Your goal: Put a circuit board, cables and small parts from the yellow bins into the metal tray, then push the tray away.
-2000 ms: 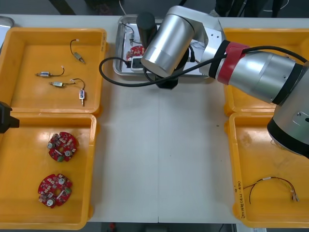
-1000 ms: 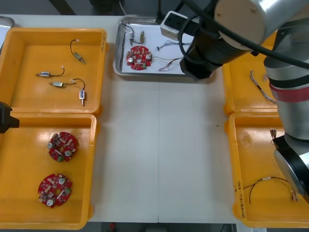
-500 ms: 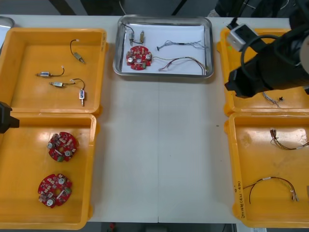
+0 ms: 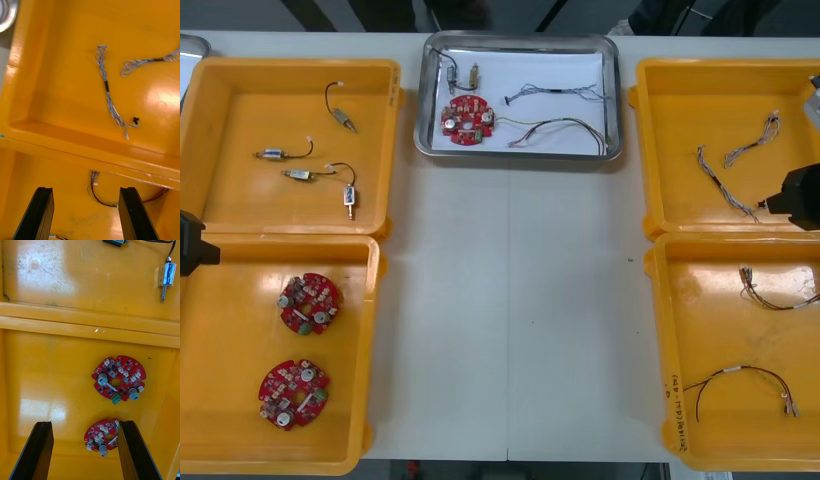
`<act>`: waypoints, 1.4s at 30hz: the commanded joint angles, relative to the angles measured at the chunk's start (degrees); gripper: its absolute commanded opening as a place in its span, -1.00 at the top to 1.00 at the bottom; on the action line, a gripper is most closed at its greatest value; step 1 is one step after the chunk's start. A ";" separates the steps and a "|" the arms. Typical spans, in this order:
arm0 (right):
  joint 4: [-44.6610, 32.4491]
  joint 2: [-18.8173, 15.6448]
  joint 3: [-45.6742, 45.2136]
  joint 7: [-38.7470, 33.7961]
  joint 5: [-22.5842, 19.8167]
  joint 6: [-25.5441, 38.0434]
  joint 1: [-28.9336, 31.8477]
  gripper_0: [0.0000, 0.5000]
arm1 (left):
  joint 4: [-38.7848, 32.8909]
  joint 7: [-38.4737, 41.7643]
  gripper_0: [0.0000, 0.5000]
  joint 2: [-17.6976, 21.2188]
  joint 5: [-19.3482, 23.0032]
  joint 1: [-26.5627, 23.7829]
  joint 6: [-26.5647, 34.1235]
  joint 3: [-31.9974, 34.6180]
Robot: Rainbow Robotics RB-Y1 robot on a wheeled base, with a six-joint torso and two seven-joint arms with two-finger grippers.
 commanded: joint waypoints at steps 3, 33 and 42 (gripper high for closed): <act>1.80 -2.16 -5.11 -1.78 0.62 0.08 3.70 -1.00 | -0.91 -4.57 -1.00 2.47 -0.37 0.98 0.36 -0.50; 9.71 -2.34 -4.84 -11.19 -3.07 0.08 4.75 -1.00 | -0.91 -4.57 -1.00 2.47 -0.37 0.98 0.36 -0.50; 9.71 -7.61 -5.37 -12.42 -8.96 0.08 4.75 -1.00 | -0.91 -4.57 -1.00 2.47 -0.37 0.98 0.36 -0.50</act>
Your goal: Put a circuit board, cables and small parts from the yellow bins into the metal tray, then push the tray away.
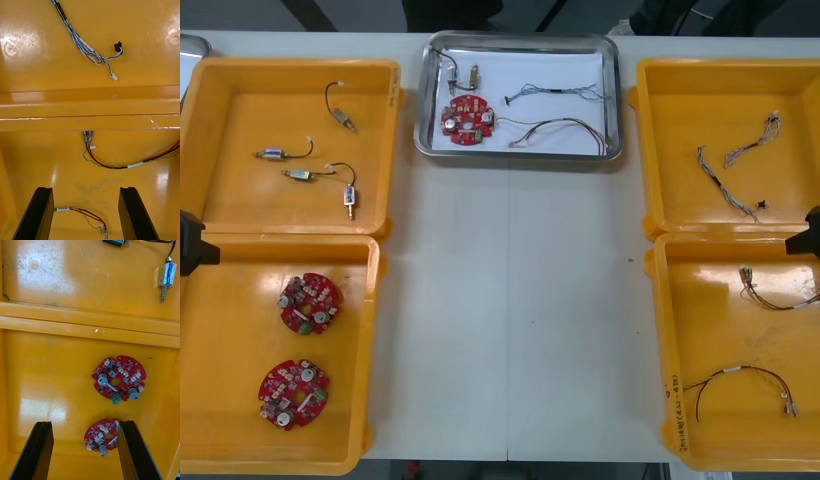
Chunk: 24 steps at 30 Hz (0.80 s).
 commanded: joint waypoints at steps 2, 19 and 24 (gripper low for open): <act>-2.02 -5.01 -2.26 -2.58 -2.28 0.08 0.62 -0.93 | -0.91 -4.57 -1.00 2.47 -0.37 0.98 0.36 -0.50; -3.78 -7.20 -4.64 -3.37 -2.98 0.08 0.62 -0.88 | -0.91 -4.57 -1.00 2.47 -0.37 0.98 0.36 -0.50; -3.78 -7.20 -4.81 -3.63 -3.15 0.08 1.06 -0.89 | -0.91 -4.57 -1.00 2.47 -0.37 0.98 0.36 -0.50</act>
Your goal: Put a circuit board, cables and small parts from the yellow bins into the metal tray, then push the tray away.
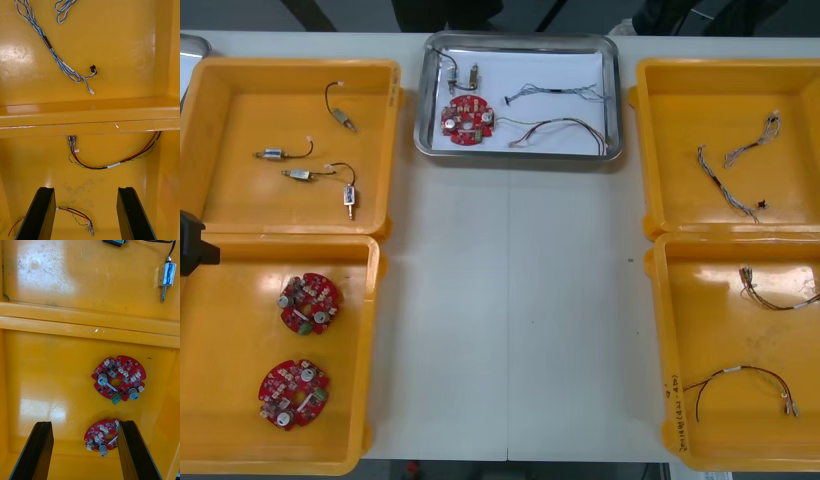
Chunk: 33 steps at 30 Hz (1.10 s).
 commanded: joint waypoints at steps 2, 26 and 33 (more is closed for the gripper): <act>-1.84 -2.69 -1.83 -2.01 -0.34 0.08 1.11 -0.89 | -0.91 -4.57 -1.00 2.47 -0.37 0.98 0.36 -0.50; -1.84 -2.69 -1.48 -1.93 -0.34 0.08 1.29 -0.88 | -0.91 -4.57 -1.00 2.47 -0.37 0.98 0.36 -0.50; -1.84 -2.69 -1.48 -1.93 -0.34 0.08 1.29 -0.90 | -0.91 -4.57 -1.00 2.47 -0.37 0.98 0.36 -0.50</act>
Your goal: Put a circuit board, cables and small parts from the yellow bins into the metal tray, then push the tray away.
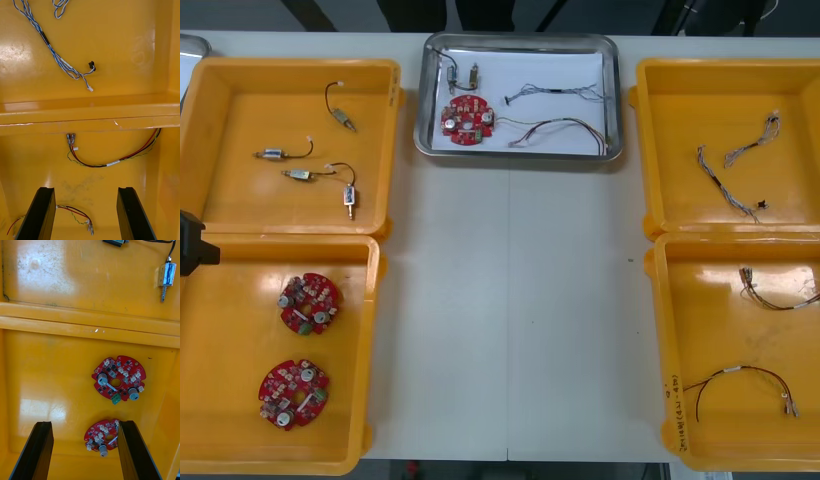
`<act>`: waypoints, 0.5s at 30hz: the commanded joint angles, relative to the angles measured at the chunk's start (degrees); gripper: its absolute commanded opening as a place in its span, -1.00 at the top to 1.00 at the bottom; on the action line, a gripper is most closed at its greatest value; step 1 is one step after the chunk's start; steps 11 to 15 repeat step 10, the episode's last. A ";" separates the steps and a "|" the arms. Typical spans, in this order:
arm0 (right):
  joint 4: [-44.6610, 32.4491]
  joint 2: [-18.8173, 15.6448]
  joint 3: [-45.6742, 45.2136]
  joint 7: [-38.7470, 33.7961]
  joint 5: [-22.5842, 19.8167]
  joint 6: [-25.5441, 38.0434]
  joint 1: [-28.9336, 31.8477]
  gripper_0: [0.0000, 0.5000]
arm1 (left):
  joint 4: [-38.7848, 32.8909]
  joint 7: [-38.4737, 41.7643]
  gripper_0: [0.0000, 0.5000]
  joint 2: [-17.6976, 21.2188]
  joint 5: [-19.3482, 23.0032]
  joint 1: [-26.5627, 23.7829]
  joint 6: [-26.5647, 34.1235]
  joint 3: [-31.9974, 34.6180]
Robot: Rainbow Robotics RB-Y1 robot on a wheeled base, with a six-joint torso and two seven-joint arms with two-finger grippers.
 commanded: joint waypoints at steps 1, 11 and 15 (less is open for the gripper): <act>-1.82 -2.68 -1.48 -1.93 -0.34 0.08 0.75 -0.89 | -0.91 -4.57 -1.00 2.47 -0.37 0.98 0.36 -0.50; -1.82 -2.68 -1.48 -1.93 -0.34 0.08 0.75 -0.89 | -0.91 -4.57 -1.00 2.47 -0.37 0.98 0.36 -0.50; -1.82 -2.68 -1.48 -1.93 -0.34 0.08 0.75 -0.89 | -0.91 -4.57 -1.00 2.47 -0.37 0.98 0.36 -0.50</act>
